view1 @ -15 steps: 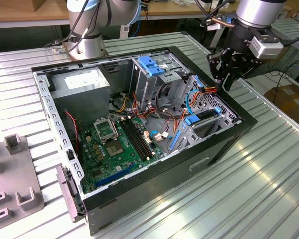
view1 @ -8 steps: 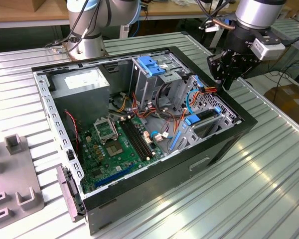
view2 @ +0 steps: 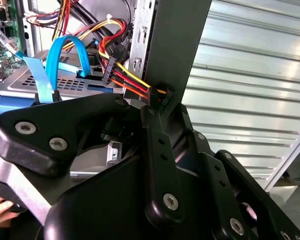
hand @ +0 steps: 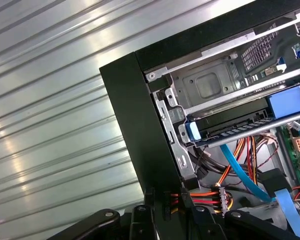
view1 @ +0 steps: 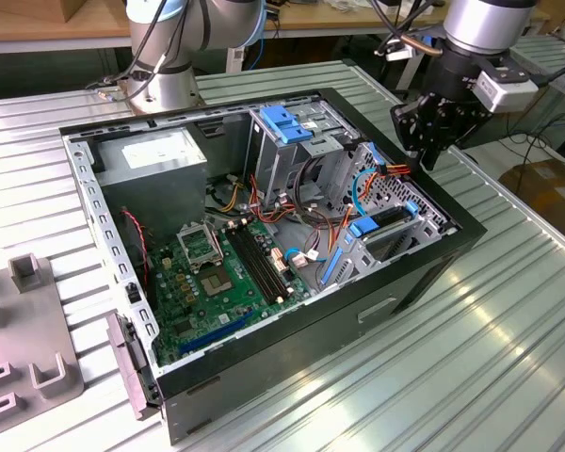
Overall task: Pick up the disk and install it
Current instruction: 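Insert the first disk wire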
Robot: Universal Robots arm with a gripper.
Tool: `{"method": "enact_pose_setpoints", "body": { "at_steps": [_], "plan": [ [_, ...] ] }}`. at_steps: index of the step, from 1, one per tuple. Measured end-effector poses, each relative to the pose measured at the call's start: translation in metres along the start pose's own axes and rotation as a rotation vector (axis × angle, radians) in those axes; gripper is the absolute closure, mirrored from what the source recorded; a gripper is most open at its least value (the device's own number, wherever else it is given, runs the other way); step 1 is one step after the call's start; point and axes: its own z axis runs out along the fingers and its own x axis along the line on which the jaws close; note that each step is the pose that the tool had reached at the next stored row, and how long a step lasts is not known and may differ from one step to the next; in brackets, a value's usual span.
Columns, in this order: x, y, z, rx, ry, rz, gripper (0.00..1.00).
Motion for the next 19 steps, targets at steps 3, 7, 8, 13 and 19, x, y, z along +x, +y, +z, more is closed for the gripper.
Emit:
{"method": "enact_pose_setpoints", "body": {
  "at_steps": [3,7,8,13,19],
  "plan": [
    [-0.0001,-0.0002,0.0002,-0.0039,0.0016,-0.001,0.83],
    [-0.0001,-0.0002,0.0003,-0.0068,0.0028,-0.001,0.83],
    [-0.0001,-0.0002,0.0003,-0.0077,0.0031,-0.001,0.83],
    [0.0013,-0.0002,-0.0097,-0.0259,0.0098,-0.003,0.83],
    [0.0014,-0.0002,-0.0102,-0.0396,0.0093,0.073,0.83]
  ]
}}
